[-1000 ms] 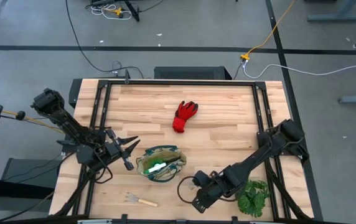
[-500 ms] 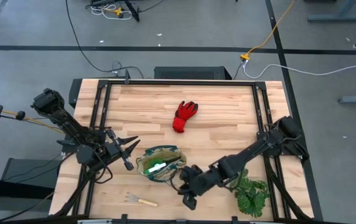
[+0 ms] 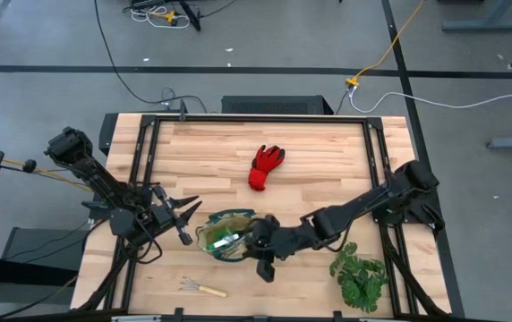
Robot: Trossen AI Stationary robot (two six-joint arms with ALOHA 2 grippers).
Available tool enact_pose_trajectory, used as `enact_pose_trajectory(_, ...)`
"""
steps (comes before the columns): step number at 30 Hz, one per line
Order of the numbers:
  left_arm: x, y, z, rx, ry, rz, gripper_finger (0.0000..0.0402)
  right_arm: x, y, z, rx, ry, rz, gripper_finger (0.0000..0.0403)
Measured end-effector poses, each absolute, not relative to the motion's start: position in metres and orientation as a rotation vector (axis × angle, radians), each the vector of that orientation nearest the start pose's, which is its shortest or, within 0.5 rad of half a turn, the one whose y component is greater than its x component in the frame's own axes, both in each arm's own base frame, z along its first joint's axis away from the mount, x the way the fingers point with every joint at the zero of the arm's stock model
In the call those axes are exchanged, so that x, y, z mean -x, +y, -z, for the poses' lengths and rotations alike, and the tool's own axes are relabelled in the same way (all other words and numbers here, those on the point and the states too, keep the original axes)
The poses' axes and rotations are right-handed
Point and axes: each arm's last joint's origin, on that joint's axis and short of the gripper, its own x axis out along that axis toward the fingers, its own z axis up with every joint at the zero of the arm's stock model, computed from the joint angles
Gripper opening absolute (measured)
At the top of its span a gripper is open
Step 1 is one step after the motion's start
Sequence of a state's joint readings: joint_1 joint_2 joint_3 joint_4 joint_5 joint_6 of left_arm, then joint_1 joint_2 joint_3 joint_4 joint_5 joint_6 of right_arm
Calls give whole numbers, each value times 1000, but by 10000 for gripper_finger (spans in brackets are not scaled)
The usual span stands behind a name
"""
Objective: Pick & Place Garden tools in Gardening bag
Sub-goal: Put the right hand rake into the gardening bag
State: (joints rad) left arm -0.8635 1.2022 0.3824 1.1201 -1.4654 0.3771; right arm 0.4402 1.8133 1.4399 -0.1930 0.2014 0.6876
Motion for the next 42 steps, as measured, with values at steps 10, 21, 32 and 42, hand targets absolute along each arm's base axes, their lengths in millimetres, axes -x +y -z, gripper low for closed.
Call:
enact_pose_trajectory(10, -154, -136, -232, -95, -3, -605, 80, -379, 154, -292, -341, 446, 108, 40)
enact_pose_trajectory(21, -154, -136, -232, -95, -3, -604, 80, -381, 149, -290, -226, 424, 182, 40)
enact_pose_trajectory(32, -154, -136, -232, -95, -3, -604, 80, -383, 149, -286, -127, 430, 186, 40)
enact_pose_trajectory(42, -154, -136, -232, -95, -4, -604, 80, -398, 143, -254, -74, 496, 263, 40)
